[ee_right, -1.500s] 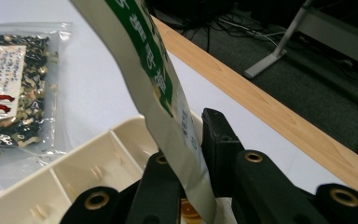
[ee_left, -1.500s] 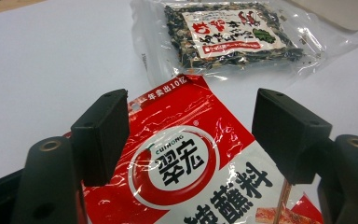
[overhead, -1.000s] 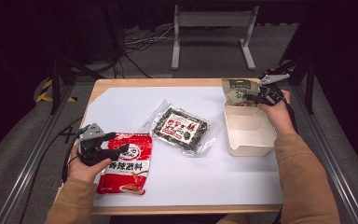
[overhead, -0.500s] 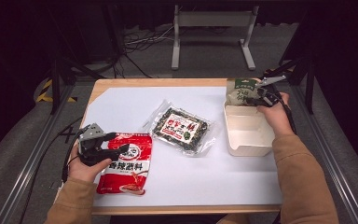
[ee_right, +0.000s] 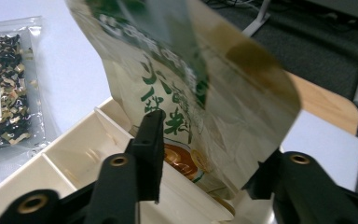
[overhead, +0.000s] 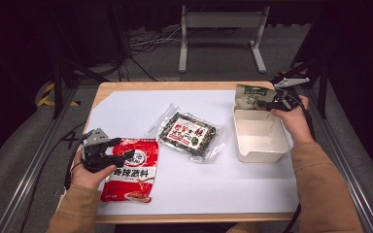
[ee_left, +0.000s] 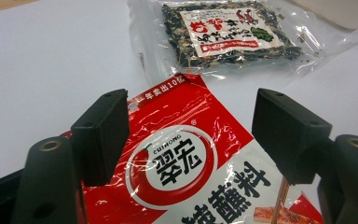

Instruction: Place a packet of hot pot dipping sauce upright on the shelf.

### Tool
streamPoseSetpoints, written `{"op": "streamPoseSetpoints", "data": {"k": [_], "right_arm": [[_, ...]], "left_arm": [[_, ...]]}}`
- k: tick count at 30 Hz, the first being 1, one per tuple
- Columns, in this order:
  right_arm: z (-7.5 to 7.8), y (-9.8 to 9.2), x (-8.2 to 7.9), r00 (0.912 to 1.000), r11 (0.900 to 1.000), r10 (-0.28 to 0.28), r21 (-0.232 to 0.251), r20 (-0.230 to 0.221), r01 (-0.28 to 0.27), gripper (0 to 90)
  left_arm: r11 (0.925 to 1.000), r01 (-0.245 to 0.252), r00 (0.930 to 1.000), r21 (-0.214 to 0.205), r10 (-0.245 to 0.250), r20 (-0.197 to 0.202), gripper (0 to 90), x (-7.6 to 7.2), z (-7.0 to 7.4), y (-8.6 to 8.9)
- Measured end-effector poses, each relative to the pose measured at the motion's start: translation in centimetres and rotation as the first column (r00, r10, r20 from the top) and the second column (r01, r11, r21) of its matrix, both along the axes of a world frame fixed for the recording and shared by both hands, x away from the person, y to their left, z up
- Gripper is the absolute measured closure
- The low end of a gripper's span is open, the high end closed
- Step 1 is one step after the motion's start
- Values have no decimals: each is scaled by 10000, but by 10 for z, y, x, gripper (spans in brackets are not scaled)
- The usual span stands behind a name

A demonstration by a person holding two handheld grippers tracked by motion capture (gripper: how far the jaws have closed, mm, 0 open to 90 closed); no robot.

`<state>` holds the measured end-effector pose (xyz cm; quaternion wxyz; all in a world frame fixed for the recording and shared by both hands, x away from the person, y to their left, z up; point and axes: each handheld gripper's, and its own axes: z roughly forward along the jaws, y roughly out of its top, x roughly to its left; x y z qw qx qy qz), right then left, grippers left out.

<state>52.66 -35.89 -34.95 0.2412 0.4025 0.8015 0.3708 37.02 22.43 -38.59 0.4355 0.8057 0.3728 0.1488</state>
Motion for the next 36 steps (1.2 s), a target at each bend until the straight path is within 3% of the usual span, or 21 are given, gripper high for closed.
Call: {"op": "streamPoseSetpoints", "data": {"k": [6,15,21,30,32,36], "right_arm": [[11,-5,-14,9990,9993,26,379,440,-42,432],[25,-13,-40,9952,9996,-84,284,979,57,384],[32,-11,-60,9941,9989,105,434,1077,-153,380],[42,6,-92,9876,9908,906,882,1284,-1024,393],[45,14,-103,9847,9833,1218,1202,1246,-1369,411],[45,23,-113,9794,9756,1605,1310,1226,-1762,416]], "left_arm": [[9996,261,9995,-132,-263,-164,299,2,-1,1],[9986,475,9989,-214,-474,69,302,3,2,2],[9984,440,9988,-356,-433,219,274,5,6,7],[9987,320,9989,-402,-305,367,268,5,11,16],[9988,289,9989,-384,-274,391,261,5,11,18],[9986,417,9974,-334,-397,598,244,5,12,21]]}}
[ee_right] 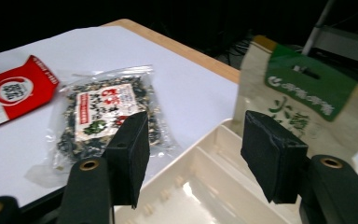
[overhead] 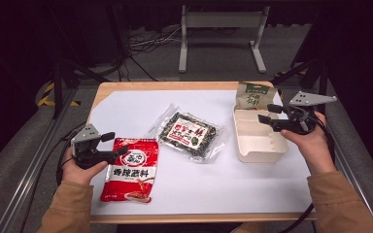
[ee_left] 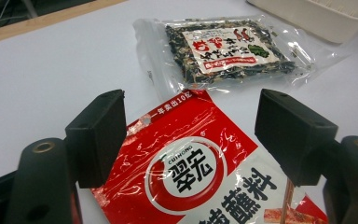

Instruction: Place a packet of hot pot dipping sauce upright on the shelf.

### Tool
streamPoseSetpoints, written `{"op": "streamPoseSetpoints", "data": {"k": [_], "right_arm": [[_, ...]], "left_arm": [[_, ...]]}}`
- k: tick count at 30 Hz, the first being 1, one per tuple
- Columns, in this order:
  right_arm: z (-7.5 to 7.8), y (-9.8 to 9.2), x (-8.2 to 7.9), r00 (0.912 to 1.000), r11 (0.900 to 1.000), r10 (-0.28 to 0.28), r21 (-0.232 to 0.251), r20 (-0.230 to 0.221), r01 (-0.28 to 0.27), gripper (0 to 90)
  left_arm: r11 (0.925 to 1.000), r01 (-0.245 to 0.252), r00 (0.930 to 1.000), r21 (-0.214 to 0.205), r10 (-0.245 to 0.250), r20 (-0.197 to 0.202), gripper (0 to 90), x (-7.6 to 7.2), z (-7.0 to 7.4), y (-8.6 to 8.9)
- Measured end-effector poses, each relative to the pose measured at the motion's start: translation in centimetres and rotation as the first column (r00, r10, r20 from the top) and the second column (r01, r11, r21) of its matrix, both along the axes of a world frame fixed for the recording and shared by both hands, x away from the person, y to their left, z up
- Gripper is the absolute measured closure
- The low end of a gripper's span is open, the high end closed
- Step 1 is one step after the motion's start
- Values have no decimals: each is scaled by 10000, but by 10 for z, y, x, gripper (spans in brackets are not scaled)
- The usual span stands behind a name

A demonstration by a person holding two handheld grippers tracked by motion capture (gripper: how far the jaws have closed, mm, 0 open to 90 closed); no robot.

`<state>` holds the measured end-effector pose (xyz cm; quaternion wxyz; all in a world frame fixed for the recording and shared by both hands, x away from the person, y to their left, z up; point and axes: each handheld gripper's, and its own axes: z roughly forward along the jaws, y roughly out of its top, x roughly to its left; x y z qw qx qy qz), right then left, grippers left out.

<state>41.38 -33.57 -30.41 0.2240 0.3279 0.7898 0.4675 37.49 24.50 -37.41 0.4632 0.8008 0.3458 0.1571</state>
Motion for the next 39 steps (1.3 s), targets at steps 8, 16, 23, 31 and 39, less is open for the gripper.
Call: {"op": "streamPoseSetpoints", "data": {"k": [8,16,23,31,39], "right_arm": [[-4,14,-19,9985,9984,514,249,-175,-510,435],[-16,29,-31,9945,9920,1027,763,-203,-1008,452],[-20,40,-33,9905,9902,1308,555,-414,-1284,441],[-25,54,-40,9846,9861,1655,257,-558,-1643,413],[-30,69,-43,9780,9810,1932,8,-786,-1938,411]], "left_arm": [[10000,90,9999,38,-90,-103,264,1,3,3],[9999,-98,9995,117,101,-307,267,6,3,5],[9990,-342,9993,297,347,-151,261,14,-1,10],[9983,-572,9970,149,579,-512,230,31,-10,17],[9975,-703,9918,43,704,-1062,215,45,-24,24]]}}
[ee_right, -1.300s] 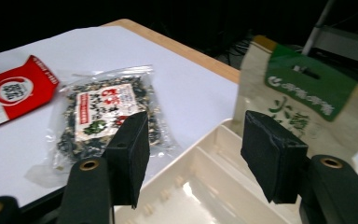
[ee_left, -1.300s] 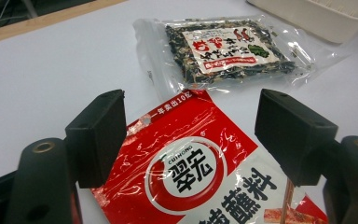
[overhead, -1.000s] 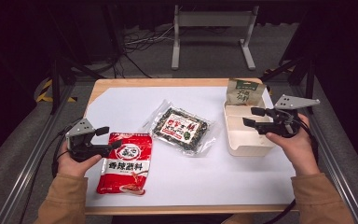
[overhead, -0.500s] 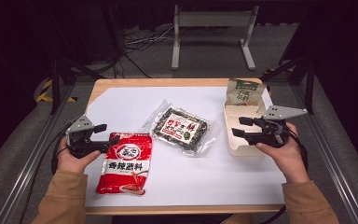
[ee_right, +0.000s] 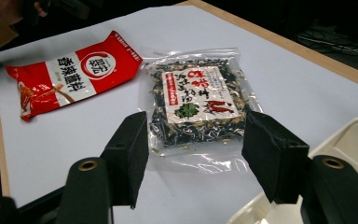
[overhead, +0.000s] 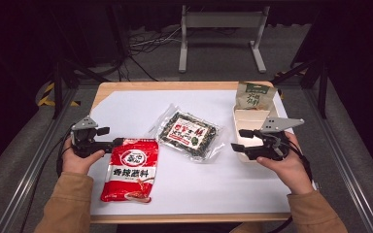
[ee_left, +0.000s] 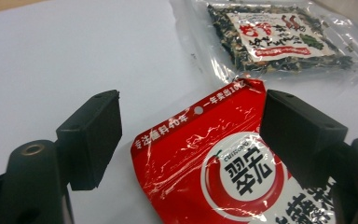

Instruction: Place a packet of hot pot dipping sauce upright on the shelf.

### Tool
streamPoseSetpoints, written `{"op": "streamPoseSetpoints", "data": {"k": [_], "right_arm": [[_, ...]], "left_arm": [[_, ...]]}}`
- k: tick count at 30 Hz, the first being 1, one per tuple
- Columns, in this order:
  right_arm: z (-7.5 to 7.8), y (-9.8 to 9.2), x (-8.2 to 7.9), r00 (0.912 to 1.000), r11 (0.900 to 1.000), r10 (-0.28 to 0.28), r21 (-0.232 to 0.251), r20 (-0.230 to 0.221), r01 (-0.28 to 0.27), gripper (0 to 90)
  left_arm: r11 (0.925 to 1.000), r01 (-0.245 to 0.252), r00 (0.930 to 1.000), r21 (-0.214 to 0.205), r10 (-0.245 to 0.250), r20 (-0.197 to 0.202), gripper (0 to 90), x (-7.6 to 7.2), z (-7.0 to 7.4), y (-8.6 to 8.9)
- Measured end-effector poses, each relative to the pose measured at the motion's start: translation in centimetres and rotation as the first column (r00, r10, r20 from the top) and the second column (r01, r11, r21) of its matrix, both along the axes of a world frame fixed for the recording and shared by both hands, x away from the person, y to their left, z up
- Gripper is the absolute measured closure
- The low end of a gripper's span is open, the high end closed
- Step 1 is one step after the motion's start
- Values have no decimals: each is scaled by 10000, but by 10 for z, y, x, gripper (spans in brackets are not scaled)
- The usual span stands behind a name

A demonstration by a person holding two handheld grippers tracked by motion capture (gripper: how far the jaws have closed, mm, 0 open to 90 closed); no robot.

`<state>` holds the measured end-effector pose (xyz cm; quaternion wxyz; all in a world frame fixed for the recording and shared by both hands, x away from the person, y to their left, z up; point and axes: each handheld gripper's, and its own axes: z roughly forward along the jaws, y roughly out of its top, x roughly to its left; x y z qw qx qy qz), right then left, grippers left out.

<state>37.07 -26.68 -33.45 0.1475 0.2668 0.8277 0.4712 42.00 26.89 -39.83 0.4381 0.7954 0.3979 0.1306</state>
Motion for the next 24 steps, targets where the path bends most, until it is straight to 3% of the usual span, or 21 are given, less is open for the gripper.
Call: {"op": "streamPoseSetpoints", "data": {"k": [3,8,11,19,24], "right_arm": [[-2,4,-1,9999,9999,123,-121,8,-123,412],[-4,8,-1,9997,9996,254,-141,-10,-254,411],[-5,8,-1,9997,9996,250,-116,-41,-251,410],[-10,13,-1,9991,9992,379,-126,-163,-381,414],[-12,17,0,9965,9964,835,-173,-8,-835,467]], "left_arm": [[9998,-100,9999,153,102,-120,220,3,-5,4],[9996,53,9970,260,-32,-778,228,10,-18,4],[9994,112,9958,322,-82,-907,228,12,-21,3],[9992,312,9887,262,-270,-1472,235,21,-33,1],[9995,298,9832,73,-280,-1805,236,25,-38,1]]}}
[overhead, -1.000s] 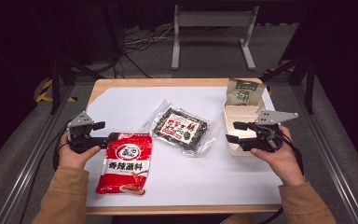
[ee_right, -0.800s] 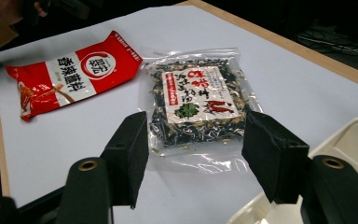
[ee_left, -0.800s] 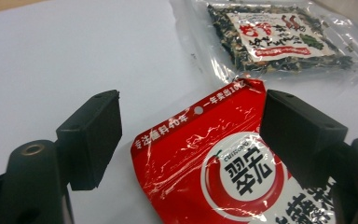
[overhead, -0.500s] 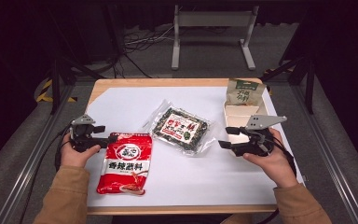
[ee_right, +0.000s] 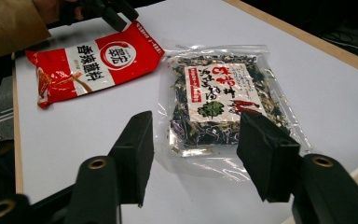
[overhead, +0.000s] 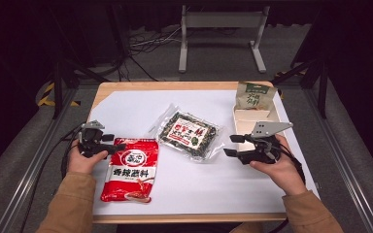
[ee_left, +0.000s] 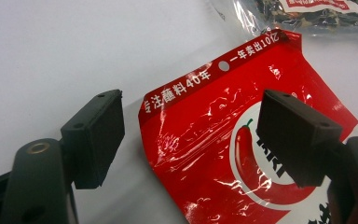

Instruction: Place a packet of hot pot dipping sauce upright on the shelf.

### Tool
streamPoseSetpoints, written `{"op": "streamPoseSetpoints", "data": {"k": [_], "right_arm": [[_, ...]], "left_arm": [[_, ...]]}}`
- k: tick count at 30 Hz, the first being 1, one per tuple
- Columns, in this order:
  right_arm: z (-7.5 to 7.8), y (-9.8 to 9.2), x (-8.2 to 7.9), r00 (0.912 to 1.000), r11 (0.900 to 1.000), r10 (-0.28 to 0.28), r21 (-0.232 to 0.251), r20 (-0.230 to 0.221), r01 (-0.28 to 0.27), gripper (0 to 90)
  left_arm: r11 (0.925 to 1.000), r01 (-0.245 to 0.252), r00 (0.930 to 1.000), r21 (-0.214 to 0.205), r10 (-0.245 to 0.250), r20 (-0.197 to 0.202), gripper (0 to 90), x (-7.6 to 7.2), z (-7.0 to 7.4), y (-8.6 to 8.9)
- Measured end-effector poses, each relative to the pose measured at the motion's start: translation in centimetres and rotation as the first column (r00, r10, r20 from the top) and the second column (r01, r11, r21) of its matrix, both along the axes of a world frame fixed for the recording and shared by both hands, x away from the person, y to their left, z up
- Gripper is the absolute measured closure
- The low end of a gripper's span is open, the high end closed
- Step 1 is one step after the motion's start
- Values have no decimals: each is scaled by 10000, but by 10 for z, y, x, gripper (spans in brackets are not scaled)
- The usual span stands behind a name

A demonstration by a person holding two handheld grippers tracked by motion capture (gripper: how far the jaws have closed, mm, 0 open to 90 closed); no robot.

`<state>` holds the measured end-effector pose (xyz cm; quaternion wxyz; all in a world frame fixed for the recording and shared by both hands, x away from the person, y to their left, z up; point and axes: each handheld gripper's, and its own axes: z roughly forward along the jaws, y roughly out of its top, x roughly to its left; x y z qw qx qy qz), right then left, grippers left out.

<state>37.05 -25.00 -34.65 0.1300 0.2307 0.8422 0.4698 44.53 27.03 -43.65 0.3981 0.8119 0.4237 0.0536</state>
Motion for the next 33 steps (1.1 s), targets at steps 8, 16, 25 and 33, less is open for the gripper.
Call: {"op": "streamPoseSetpoints", "data": {"k": [8,16,25,33], "right_arm": [[-3,5,-3,9980,9979,585,265,227,-591,587],[-4,5,-3,9977,9973,658,312,189,-664,562],[-5,3,-3,9979,9975,600,352,234,-608,544],[-6,5,-3,9977,9974,638,308,239,-645,541]], "left_arm": [[9996,229,9991,135,-224,-363,233,3,-7,-4],[9985,512,9973,178,-502,-538,229,4,-10,-7],[9943,812,9960,692,-836,326,402,-4,-6,-10],[9930,215,9978,1161,-286,600,658,-7,-10,-9]]}}
